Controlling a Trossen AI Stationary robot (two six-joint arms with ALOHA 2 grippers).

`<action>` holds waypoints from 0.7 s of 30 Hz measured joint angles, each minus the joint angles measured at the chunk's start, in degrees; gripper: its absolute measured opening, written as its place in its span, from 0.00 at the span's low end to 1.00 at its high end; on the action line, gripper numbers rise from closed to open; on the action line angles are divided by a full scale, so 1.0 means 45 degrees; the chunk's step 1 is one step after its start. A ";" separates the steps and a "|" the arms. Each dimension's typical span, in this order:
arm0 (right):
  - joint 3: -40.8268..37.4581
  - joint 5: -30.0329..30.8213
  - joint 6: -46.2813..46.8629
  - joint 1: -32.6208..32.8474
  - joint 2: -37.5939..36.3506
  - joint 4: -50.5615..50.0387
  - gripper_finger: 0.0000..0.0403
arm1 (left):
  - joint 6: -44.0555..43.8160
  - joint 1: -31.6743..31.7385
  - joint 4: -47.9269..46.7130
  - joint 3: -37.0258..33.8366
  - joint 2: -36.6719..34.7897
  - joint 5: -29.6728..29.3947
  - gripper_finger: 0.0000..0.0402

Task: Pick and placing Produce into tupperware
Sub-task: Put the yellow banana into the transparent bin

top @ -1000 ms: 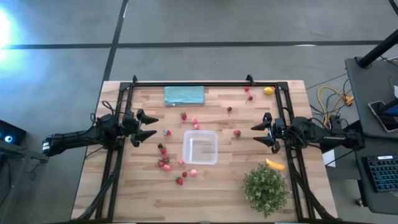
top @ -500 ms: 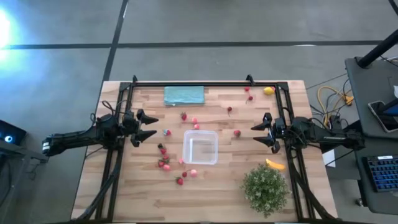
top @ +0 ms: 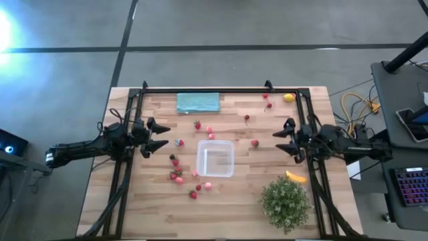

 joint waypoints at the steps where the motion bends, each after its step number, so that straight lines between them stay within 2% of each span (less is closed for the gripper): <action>1: 0.0000 0.0000 0.0002 0.0005 -0.0003 0.0261 0.57 | 0.0000 0.0001 -0.0001 0.0000 0.0000 -0.0001 0.78; 4: 0.0000 0.0050 0.0060 0.0000 0.0002 0.0964 0.57 | 0.0000 0.0005 0.0000 0.0000 0.0000 -0.0001 0.78; 6: 0.0000 0.0125 0.1043 0.0000 -0.0003 0.1247 0.57 | 0.0000 0.0001 -0.0005 0.0000 0.0000 0.0004 0.78; 12: 0.0000 0.0338 0.6934 0.0000 0.0000 0.1695 0.57 | 0.0000 0.0005 0.0000 0.0000 0.0000 0.0004 0.78; 14: 0.0000 0.0658 0.8181 0.0001 0.0002 0.2188 0.57 | 0.0004 0.0000 0.0000 0.0000 0.0000 0.0002 0.78; 16: 0.0000 0.1300 0.8492 0.0005 0.0002 0.3064 0.57 | 0.0000 0.0000 -0.0004 0.0000 0.0000 0.0002 0.78; 21: 0.0000 0.2651 0.7469 0.0005 -0.0003 0.5738 0.57 | 0.0000 0.0004 0.0000 0.0000 0.0000 0.0004 0.78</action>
